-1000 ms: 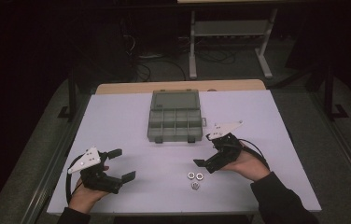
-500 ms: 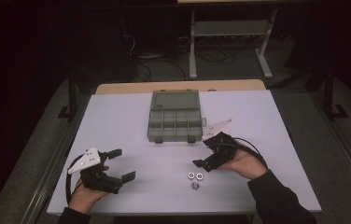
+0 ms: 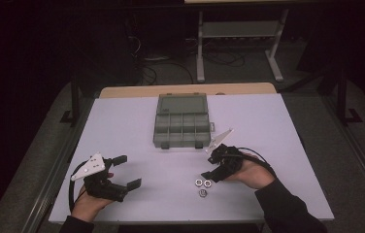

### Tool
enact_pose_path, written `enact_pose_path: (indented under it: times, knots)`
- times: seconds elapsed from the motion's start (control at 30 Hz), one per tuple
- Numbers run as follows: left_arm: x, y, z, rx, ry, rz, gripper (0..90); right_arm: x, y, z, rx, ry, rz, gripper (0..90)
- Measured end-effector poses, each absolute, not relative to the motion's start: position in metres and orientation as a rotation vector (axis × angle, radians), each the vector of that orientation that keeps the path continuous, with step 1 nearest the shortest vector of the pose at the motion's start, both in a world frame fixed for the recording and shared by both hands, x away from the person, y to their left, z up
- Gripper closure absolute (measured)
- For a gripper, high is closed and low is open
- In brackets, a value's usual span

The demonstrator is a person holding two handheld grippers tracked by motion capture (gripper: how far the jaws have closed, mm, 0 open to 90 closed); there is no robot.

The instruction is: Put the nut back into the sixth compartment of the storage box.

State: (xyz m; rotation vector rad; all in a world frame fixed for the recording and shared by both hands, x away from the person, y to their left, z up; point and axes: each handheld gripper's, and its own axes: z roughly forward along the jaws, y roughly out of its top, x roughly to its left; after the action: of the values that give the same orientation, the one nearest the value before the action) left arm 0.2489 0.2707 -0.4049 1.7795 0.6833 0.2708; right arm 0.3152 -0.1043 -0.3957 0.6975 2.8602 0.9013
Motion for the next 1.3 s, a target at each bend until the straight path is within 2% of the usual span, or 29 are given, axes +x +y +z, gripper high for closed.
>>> enact_pose_path:
  times: [0.43,1.3]
  knots:
    - [0.249,0.270,-0.405,1.782,0.690,0.264,0.0,0.310,-0.098,-0.407,0.620,2.947,0.841,54.5]
    - [0.249,0.270,-0.406,1.783,0.689,0.260,0.0,0.304,-0.088,-0.425,0.463,3.019,0.694,65.6]
